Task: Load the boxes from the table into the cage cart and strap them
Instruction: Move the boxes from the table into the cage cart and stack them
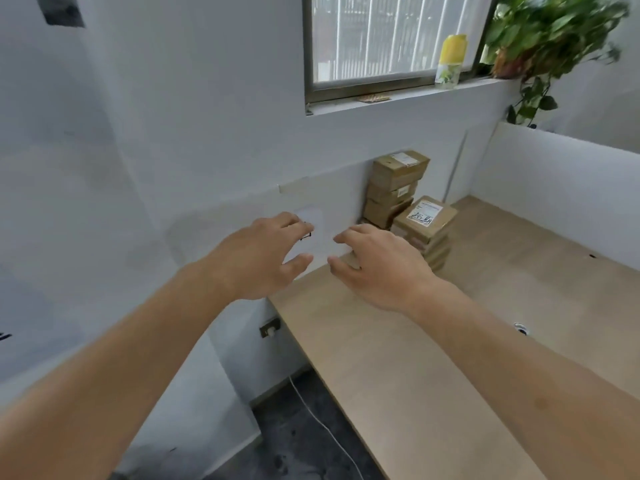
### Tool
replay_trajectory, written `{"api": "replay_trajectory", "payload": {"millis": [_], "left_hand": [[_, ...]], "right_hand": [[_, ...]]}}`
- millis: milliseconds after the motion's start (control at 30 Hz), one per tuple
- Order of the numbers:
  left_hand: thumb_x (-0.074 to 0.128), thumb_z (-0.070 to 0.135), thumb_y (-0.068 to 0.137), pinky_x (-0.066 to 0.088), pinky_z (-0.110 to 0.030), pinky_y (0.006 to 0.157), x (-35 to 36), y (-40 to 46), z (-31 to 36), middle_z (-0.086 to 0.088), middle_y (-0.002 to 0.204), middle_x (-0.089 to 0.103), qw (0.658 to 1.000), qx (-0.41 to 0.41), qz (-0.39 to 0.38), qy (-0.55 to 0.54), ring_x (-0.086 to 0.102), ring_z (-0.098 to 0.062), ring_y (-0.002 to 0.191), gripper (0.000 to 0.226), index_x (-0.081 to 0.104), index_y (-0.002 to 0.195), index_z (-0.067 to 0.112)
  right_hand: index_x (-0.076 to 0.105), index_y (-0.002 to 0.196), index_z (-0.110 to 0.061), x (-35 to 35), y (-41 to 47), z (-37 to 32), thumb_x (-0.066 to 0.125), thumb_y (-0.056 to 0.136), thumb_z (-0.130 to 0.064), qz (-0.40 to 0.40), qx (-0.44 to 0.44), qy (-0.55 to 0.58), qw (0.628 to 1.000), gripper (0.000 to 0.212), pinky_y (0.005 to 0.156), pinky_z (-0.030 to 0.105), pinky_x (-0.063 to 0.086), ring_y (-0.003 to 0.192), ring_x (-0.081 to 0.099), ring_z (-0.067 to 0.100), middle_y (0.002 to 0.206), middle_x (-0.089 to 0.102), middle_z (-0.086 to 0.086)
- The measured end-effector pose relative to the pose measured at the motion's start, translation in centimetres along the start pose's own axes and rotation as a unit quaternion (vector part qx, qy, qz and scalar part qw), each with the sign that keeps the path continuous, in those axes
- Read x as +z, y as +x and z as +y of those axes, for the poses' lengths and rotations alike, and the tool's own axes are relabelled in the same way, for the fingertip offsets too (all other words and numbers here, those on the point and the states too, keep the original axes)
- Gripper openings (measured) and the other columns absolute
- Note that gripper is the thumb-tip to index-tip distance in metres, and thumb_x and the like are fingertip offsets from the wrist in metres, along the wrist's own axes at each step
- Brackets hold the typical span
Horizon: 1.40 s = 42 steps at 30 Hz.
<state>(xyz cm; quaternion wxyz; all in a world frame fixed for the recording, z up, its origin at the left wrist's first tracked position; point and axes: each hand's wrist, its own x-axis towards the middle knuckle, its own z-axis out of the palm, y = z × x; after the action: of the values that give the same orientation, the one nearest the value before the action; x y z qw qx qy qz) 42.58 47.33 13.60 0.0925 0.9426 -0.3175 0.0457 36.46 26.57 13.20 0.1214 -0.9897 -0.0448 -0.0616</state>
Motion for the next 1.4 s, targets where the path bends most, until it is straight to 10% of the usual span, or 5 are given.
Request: {"api": "replay_trajectory", "payload": {"millis": [333, 833, 1167, 1400], "left_hand": [[0.049, 0.048, 0.106, 0.046, -0.034, 0.099, 4.3, 13.9, 5.9, 0.008, 0.153, 0.044, 0.998, 0.063, -0.020, -0.020, 0.054, -0.018, 0.127, 0.057, 0.039, 0.158, 0.026], [0.051, 0.044, 0.104, 0.047, -0.042, 0.108, 12.1, 37.7, 2.1, -0.001, 0.154, 0.044, 0.985, 0.159, -0.056, -0.022, 0.047, -0.026, 0.138, 0.055, 0.044, 0.153, 0.021], [0.060, 0.040, 0.099, 0.041, -0.048, 0.113, 15.7, 51.0, -1.4, -0.009, 0.157, 0.038, 0.984, 0.174, -0.028, -0.023, 0.037, -0.035, 0.143, 0.059, 0.042, 0.152, 0.018], [0.062, 0.061, 0.090, 0.046, -0.050, 0.106, 17.6, 55.3, -2.0, -0.014, 0.147, 0.041, 0.995, 0.090, -0.030, -0.042, 0.042, -0.039, 0.135, 0.056, 0.055, 0.134, 0.027]], "right_hand": [[0.063, 0.122, -0.024, -0.7, 4.0, 12.2, 0.044, 0.100, -0.056, -0.001, 0.097, -0.015, 0.995, 0.043, 0.092, 0.042, 0.049, 0.115, 0.058, 0.025, 0.122, 0.060, -0.001], [0.057, 0.137, -0.026, 5.7, 19.0, 24.0, 0.044, 0.100, -0.055, -0.026, 0.272, 0.008, 0.962, 0.049, 0.103, 0.045, 0.046, 0.126, 0.055, 0.028, 0.137, 0.057, 0.003], [0.057, 0.135, -0.024, 11.5, 29.9, 30.2, 0.045, 0.098, -0.048, -0.011, 0.404, 0.031, 0.914, 0.045, 0.101, 0.043, 0.044, 0.125, 0.051, 0.035, 0.136, 0.052, 0.009], [0.044, 0.147, -0.031, 15.8, 33.7, 32.4, 0.048, 0.086, -0.080, -0.018, 0.542, 0.019, 0.840, 0.078, 0.116, 0.055, 0.031, 0.145, 0.027, 0.050, 0.162, 0.026, 0.022]]}}
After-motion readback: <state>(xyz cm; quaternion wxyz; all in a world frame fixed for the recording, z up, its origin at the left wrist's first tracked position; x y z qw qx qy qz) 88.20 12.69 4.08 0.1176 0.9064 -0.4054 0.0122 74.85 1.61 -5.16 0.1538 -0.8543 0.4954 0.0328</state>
